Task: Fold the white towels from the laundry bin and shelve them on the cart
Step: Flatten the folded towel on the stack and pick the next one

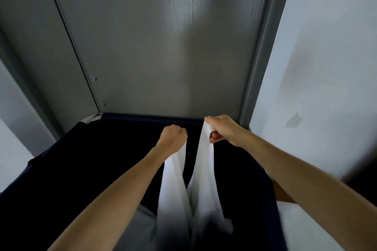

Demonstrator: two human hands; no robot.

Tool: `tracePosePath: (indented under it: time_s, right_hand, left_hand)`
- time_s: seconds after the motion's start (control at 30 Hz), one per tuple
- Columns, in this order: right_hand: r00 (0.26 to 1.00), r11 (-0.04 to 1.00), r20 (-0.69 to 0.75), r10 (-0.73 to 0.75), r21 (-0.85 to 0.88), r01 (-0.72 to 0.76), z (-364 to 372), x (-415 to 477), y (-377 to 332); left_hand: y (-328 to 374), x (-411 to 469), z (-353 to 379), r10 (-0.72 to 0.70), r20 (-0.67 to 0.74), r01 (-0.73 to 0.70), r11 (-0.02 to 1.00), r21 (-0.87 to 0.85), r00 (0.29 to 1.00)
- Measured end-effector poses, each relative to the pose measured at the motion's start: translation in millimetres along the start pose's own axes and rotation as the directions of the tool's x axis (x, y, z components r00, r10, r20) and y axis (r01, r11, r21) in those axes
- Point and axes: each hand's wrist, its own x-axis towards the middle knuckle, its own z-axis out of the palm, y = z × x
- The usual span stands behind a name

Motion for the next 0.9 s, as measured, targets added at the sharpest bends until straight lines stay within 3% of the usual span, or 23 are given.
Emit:
tracePosePath:
  time_s: [0.07, 0.23, 0.4, 0.63, 0.77, 0.83, 0.9]
  right_hand:
    - [0.998, 0.998, 0.030, 0.050, 0.043, -0.051, 6, -2, 1]
    - [0.976, 0.952, 0.132, 0.173, 0.231, -0.200, 14, 1, 2]
    - [0.939, 0.893, 0.245, 0.243, 0.321, -0.315, 16, 2, -5]
    - [0.950, 0.886, 0.218, 0.224, 0.362, -0.291, 11, 5, -5]
    - [0.950, 0.944, 0.244, 0.196, 0.215, -0.250, 12, 5, -4]
    - [0.966, 0.985, 0.195, 0.169, -0.010, -0.170, 11, 3, -5]
    - [0.999, 0.955, 0.033, 0.016, -0.295, -0.005, 8, 7, -5]
  left_hand:
    - [0, 2, 3, -0.040, -0.029, 0.033, 0.977, -0.210, 0.999]
    - [3, -6, 11, 0.078, -0.171, -0.143, 0.899, -0.414, 0.982]
    - [8, -20, 15, 0.175, -0.219, -0.267, 0.810, -0.522, 0.960]
    - [11, -23, 18, 0.197, -0.138, -0.239, 0.722, -0.649, 0.971]
    - [13, -22, 16, 0.155, -0.154, -0.218, 0.714, -0.665, 0.976]
    - [16, -22, 15, 0.132, -0.168, -0.211, 0.720, -0.662, 0.977]
    - [16, -22, 14, 0.130, -0.167, -0.209, 0.726, -0.655, 0.977]
